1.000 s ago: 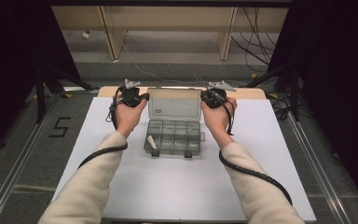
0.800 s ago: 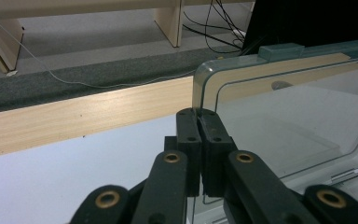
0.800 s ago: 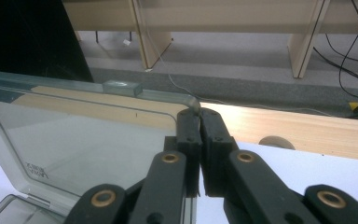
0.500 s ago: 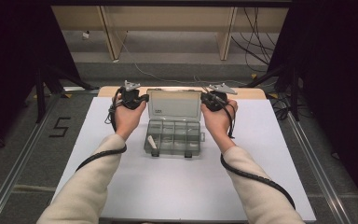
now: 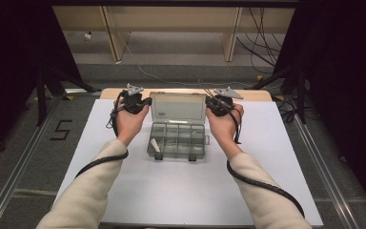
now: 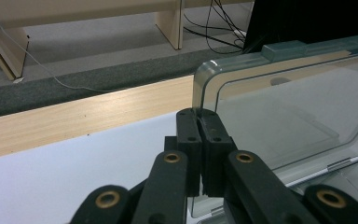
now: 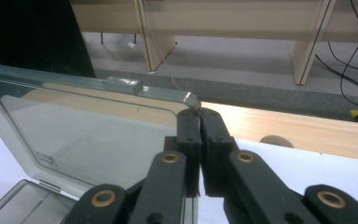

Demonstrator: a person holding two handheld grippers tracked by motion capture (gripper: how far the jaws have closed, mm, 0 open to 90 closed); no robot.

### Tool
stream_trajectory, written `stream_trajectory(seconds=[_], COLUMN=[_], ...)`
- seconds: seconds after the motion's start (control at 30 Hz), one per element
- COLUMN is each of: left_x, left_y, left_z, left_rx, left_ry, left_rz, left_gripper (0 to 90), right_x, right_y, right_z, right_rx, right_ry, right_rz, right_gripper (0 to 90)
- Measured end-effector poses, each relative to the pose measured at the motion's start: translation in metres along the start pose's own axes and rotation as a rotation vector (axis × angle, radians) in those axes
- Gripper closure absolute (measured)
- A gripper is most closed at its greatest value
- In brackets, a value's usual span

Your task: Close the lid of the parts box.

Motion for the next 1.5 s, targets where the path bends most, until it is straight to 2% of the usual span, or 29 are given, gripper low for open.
stream_trajectory(seconds=[0.63,1.0,1.1,1.13,1.5], left_x=[0.008,0.014,0.015,0.016,0.019], left_y=[-0.004,-0.007,-0.008,-0.008,-0.011], left_z=[0.006,0.01,0.011,0.011,0.016], left_rx=[-0.012,-0.034,-0.037,-0.041,-0.051], left_ry=[-0.02,-0.032,-0.037,-0.038,-0.058], left_rz=[-0.004,-0.006,-0.008,-0.009,-0.019], left_gripper=[87.8,87.7,87.6,87.7,87.7], right_x=[0.01,0.017,0.019,0.018,0.024], right_y=[0.001,0.003,0.003,0.003,0.004], right_z=[0.007,0.01,0.011,0.012,0.016], right_rx=[0.021,0.033,0.036,0.04,0.056], right_ry=[-0.018,-0.022,-0.014,-0.028,-0.032], right_rz=[-0.014,-0.024,-0.015,-0.019,-0.025], right_gripper=[87.9,88.0,88.1,88.0,88.1])
Point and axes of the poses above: each handheld gripper's, and its own axes: x roughly backward along the jaws, z roughly out of its underside, y roughly to its left, the point moved 2 cm from there along -x, roughly forward along the jaws, and after that the axes turned 8 degrees about -x, right-handed, at the moved point
